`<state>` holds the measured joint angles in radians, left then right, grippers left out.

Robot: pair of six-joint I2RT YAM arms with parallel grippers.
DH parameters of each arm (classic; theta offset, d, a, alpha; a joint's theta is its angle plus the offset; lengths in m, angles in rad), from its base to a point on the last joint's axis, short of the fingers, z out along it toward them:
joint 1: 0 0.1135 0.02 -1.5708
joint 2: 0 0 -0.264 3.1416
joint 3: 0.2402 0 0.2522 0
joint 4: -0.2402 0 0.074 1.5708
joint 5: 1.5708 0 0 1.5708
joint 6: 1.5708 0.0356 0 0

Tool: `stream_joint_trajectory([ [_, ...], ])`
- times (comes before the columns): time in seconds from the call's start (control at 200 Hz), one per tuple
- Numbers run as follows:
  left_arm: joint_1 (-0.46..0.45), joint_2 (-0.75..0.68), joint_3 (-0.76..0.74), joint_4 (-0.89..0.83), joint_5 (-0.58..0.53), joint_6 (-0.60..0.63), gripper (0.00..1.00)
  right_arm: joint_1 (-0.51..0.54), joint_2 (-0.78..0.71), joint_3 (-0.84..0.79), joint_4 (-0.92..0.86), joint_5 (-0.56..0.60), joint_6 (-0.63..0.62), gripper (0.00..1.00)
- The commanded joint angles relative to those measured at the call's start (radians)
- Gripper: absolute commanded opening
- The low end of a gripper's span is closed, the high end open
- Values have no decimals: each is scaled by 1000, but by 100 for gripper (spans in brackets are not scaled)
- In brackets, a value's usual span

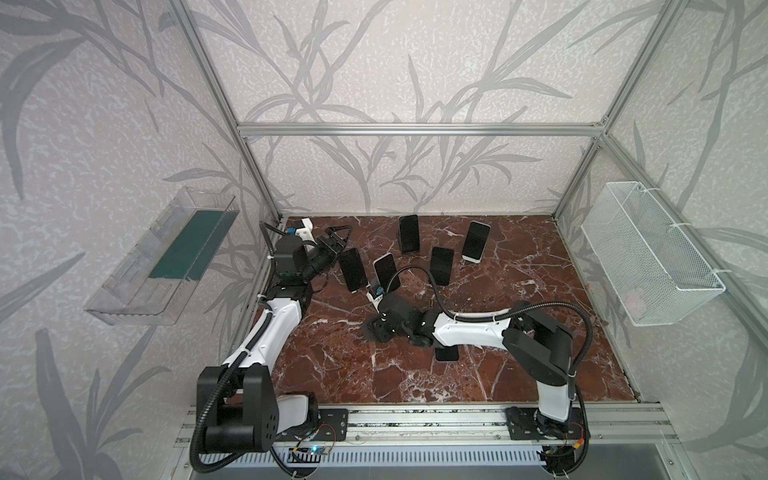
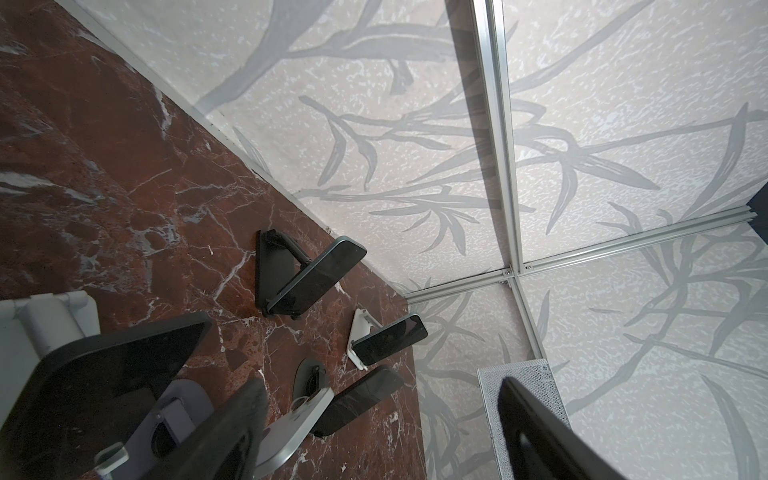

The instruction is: Remove the phone from the phone stand

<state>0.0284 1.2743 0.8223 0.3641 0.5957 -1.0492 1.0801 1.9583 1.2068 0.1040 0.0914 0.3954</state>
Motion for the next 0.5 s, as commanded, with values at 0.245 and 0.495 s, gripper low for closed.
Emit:
stream_joint_trajectory([
  [0.245,1,-37,1,24,4,-10,87,6,-63,-13,-20,34,-8,56],
  [0.495,1,-69,-13,45,-3,-23,87,6,-194,-57,-94,75,-49,55],
])
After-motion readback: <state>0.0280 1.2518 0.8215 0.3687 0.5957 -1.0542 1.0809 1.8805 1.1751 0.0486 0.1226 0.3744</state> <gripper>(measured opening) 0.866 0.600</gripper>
